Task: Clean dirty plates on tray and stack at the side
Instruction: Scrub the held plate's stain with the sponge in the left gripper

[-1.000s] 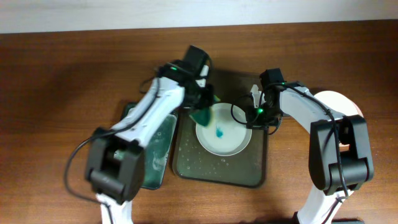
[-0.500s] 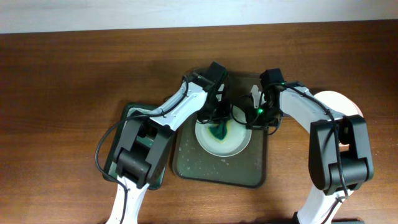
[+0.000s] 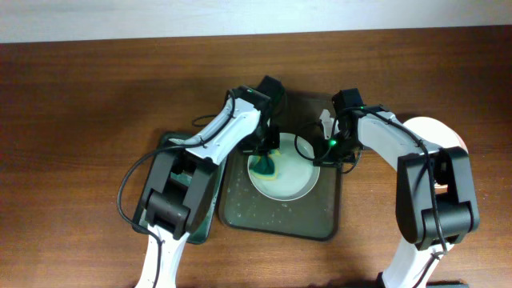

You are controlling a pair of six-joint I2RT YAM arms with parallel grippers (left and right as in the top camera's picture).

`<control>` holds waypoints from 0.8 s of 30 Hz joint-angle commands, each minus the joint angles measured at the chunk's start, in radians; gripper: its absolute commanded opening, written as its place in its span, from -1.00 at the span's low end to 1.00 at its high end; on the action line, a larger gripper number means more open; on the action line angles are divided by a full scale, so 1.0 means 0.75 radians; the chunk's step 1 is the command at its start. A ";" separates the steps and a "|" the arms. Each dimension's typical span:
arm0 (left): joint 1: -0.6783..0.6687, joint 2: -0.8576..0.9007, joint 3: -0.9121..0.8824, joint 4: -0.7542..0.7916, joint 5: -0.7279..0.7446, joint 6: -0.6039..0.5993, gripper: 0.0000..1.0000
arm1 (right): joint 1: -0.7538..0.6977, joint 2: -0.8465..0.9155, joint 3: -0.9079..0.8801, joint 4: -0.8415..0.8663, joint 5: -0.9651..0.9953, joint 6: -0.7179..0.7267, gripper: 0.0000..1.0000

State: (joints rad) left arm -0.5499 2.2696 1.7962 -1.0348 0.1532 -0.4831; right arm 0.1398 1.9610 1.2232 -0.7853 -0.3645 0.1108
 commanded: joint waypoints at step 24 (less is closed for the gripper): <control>0.080 0.041 -0.011 -0.208 -0.079 0.098 -1.00 | -0.006 0.036 -0.002 -0.014 0.078 0.034 -0.92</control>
State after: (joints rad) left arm -0.5819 2.2971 1.7973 -1.1725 0.3309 -0.4145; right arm 0.1421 1.9629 1.2251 -0.7952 -0.3737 0.1299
